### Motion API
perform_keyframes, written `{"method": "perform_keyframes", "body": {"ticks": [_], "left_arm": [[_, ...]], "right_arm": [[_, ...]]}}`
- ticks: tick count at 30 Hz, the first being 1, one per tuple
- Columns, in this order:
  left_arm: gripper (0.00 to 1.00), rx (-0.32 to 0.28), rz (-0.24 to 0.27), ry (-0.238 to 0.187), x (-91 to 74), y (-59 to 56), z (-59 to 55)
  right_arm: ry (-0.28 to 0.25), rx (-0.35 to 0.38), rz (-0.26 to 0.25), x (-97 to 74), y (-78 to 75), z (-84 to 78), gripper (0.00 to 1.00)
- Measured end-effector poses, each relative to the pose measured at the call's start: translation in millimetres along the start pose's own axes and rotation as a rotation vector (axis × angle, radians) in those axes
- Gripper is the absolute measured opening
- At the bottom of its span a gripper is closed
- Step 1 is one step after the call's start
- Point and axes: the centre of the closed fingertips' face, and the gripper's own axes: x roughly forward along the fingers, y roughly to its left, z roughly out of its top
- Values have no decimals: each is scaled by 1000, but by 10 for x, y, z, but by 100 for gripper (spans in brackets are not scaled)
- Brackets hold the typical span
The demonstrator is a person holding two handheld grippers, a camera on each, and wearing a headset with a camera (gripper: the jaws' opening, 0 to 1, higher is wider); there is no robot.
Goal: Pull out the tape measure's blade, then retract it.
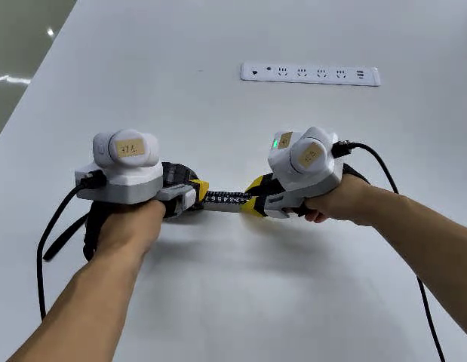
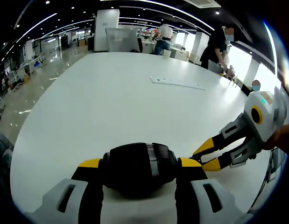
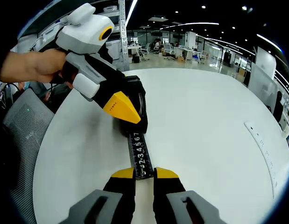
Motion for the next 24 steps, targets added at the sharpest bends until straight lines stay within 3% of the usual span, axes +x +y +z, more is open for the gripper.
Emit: {"method": "perform_keyframes", "body": {"ticks": [24], "left_arm": [[58,-8,-1,1,0,8,0]], "right_arm": [[-42,-15,33,277,78,281,11]]}}
